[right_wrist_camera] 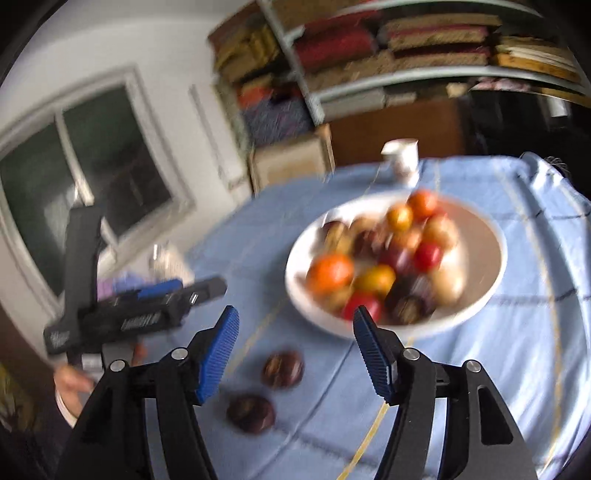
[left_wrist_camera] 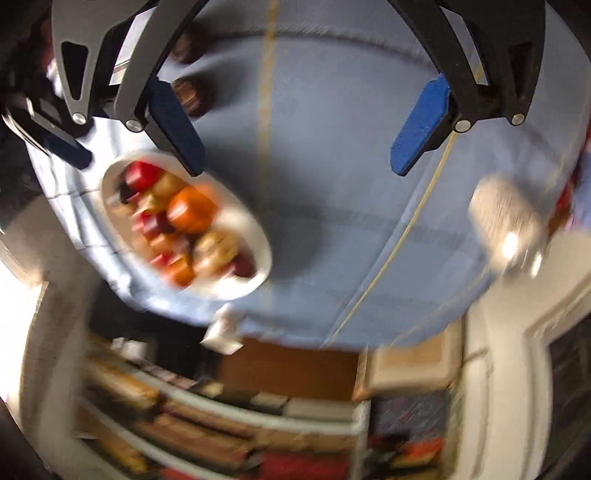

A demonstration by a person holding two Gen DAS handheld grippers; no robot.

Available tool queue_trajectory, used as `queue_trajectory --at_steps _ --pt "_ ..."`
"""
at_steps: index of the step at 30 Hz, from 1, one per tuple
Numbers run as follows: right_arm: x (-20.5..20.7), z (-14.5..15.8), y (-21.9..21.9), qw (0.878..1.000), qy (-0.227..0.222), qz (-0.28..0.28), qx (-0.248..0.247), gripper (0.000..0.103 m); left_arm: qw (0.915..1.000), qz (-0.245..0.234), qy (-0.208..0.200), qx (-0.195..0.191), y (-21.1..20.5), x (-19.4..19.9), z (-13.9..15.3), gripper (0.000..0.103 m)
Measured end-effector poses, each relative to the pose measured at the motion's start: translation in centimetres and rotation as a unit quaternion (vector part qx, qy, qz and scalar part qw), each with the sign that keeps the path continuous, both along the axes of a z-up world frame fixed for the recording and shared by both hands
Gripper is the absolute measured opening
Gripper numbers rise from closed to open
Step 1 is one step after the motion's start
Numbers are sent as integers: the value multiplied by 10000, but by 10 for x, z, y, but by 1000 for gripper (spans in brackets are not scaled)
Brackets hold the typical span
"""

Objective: Organize fruits
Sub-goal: 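Move both open tools toward the last two dark brown fruits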

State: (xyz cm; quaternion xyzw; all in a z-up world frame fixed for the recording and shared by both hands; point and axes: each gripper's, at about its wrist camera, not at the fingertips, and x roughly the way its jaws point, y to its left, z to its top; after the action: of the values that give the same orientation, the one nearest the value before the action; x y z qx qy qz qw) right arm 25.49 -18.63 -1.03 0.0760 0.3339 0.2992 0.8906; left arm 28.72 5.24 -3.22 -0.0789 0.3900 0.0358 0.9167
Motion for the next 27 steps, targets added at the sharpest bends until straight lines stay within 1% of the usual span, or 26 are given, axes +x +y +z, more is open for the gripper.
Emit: queue_trajectory --at_steps 1,2,3,4,6,9,11,13,14,18,23,25,27 --pt "-5 -7 11 9996 100 107 -245 65 9998 116 142 13 4 0 -5 98" --pt "-9 -10 17 9991 142 175 -367 65 9993 259 264 -9 11 1 -9 98" --pt "-13 -14 26 9978 196 309 -549 65 9988 377 316 -48 16 1 -10 98" --pt "-17 -17 34 9965 208 438 -685 65 9983 497 298 -92 20 0 -9 98" --pt "-21 -19 42 9944 173 605 -847 65 9981 567 186 -154 24 -3 -6 98" --pt "-25 -19 48 9932 157 688 -928 65 9983 575 96 -37 21 -7 -1 98" --pt "-23 -26 50 9914 344 733 -1031 65 9986 505 153 1 17 -6 -2 98" --pt "-22 -35 58 9868 599 903 -1204 65 9988 438 206 23 14 -6 -2 98" --pt "-22 -37 60 9853 639 945 -1274 65 9990 399 185 30 12 -7 -1 98" --pt "-27 -37 66 9841 542 1045 -1327 65 9991 359 120 165 6 -11 2 98" --pt "-28 -43 70 9814 639 1086 -1448 60 9992 322 138 169 4 -12 2 98" --pt "-25 -43 68 9812 697 1073 -1442 56 9992 318 143 196 3 -13 2 98" --pt "-20 -46 69 9810 752 1055 -1444 54 9992 300 169 203 2 -12 2 98"
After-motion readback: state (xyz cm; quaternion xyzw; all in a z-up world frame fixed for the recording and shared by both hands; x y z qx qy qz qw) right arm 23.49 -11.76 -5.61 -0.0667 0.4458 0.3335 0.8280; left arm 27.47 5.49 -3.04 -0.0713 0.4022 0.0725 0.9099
